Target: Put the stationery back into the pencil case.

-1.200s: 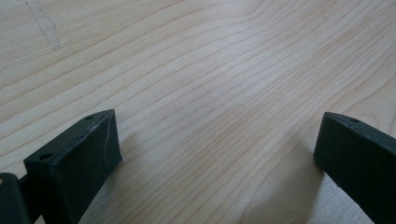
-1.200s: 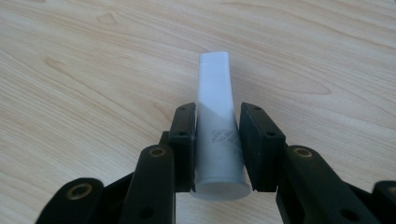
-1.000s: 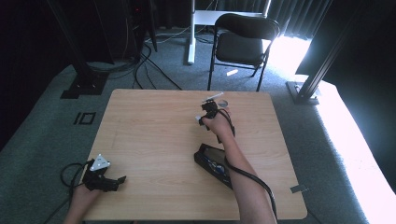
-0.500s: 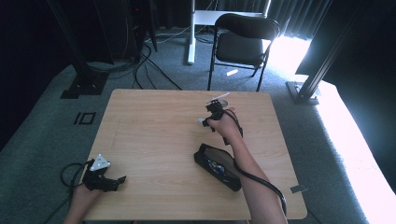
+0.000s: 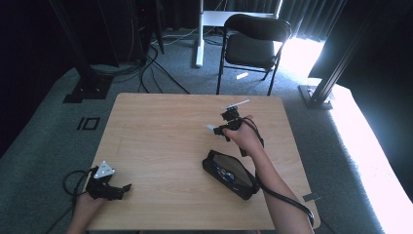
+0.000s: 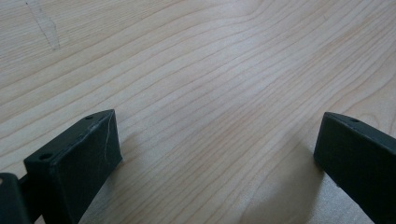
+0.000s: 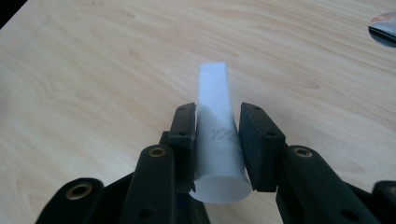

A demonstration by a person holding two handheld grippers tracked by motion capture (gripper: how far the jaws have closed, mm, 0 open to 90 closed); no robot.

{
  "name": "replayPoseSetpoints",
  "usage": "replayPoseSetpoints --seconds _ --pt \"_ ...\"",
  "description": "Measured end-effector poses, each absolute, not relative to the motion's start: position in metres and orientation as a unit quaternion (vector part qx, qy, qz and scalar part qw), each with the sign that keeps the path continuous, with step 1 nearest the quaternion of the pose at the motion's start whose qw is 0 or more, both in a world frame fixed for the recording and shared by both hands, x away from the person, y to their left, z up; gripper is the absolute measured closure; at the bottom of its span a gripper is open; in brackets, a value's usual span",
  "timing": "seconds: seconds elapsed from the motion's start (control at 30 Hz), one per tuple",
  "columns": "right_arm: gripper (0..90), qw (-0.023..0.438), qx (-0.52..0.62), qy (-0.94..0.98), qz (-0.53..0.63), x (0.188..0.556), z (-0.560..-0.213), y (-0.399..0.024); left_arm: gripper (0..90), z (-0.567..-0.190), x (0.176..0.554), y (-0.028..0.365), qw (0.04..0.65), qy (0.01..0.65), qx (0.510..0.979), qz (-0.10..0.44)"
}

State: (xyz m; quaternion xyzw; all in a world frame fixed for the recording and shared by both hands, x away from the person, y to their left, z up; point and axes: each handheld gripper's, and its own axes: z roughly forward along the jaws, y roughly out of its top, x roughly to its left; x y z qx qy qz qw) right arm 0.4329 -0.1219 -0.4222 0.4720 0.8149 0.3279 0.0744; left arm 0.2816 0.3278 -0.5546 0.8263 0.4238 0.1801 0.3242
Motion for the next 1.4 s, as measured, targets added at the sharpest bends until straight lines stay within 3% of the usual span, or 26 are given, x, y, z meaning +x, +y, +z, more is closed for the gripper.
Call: replayPoseSetpoints --seconds 0.9,1.4 --pt "67.1 0.062 0.414 0.824 0.382 0.36 -0.418 -0.152 0.7 -0.555 0.282 0.328 0.324 0.423 0.827 0.181" --pt "67.1 0.037 0.42 0.824 0.378 0.339 -0.442 -0.168 0.7 -0.555 0.282 0.328 0.324 0.423 0.827 0.181"
